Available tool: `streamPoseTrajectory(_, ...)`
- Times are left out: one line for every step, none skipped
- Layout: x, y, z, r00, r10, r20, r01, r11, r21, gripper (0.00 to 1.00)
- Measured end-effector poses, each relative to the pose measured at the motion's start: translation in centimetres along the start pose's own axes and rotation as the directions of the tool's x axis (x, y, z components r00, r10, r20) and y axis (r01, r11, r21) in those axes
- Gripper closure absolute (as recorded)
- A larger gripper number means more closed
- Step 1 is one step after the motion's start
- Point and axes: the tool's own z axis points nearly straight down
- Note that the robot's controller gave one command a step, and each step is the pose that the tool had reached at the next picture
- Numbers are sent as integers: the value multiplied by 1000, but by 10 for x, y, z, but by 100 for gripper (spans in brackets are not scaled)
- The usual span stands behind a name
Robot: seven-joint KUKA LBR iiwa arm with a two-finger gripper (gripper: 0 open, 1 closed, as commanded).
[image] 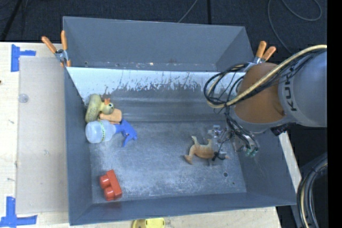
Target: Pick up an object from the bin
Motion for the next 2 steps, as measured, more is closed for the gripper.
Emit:
streamPoseTrajectory(0, 0, 0, 1000, 0, 0, 0, 1000, 0, 100)
streamPoseTrajectory(1, 0, -3, 1000, 0, 0, 0, 1000, 0, 100)
